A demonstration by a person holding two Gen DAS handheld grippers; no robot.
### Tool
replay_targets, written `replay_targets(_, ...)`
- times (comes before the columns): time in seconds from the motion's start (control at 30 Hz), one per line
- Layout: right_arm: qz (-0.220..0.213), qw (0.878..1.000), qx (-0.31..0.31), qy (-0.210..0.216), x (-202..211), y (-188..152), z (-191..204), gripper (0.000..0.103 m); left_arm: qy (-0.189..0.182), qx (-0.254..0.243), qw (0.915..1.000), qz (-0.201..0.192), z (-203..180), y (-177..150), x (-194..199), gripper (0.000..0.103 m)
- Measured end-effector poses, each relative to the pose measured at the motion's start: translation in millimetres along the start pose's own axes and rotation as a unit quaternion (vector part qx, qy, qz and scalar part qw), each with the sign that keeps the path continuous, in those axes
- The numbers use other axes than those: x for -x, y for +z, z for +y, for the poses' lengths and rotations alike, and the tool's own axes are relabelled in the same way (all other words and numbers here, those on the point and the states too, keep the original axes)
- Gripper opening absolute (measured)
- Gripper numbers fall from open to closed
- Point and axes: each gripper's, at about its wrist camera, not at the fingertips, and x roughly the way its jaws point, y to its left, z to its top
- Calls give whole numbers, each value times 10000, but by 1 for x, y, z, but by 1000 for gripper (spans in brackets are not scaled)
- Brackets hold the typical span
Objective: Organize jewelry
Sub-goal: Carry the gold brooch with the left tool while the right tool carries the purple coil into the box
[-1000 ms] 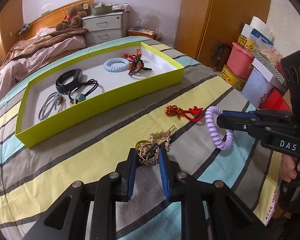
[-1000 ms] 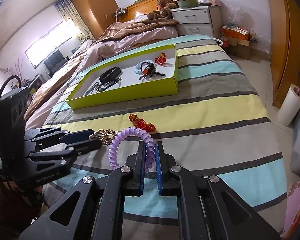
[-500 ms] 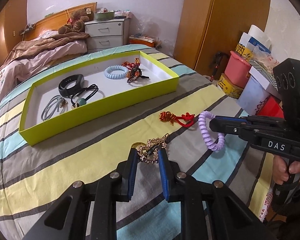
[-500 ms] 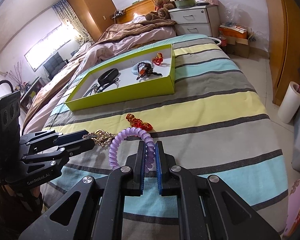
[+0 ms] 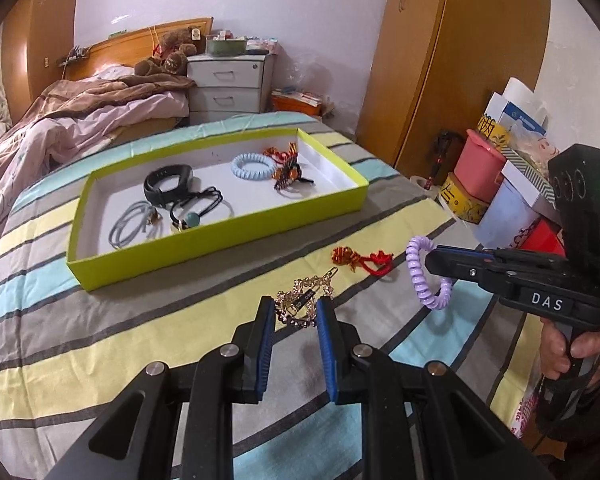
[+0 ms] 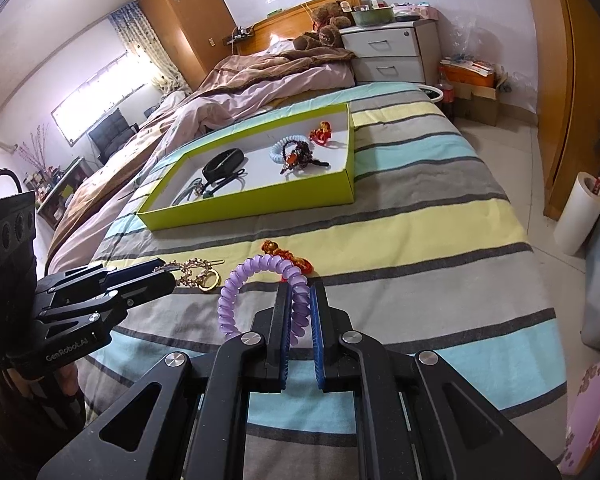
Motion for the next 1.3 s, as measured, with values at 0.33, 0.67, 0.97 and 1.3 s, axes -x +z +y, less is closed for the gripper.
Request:
replay_targets(0.33,-119,9998,136,-38,1,15,11,10,201,119,9995,-221,15,15,15,21)
replay_targets(0.67,-240,9994,249,-49,-6,44,20,9,317,238,9983,-426,37,39,16,21)
replay_targets(0.97,-190,9991,360,-85,-34,83,27,10,449,425,9971,-435,66,60,4,21)
replay_targets(1.3,96,9981,582,-158,-88,130,34,10,581,527,9966,-241,86,55,-15,21)
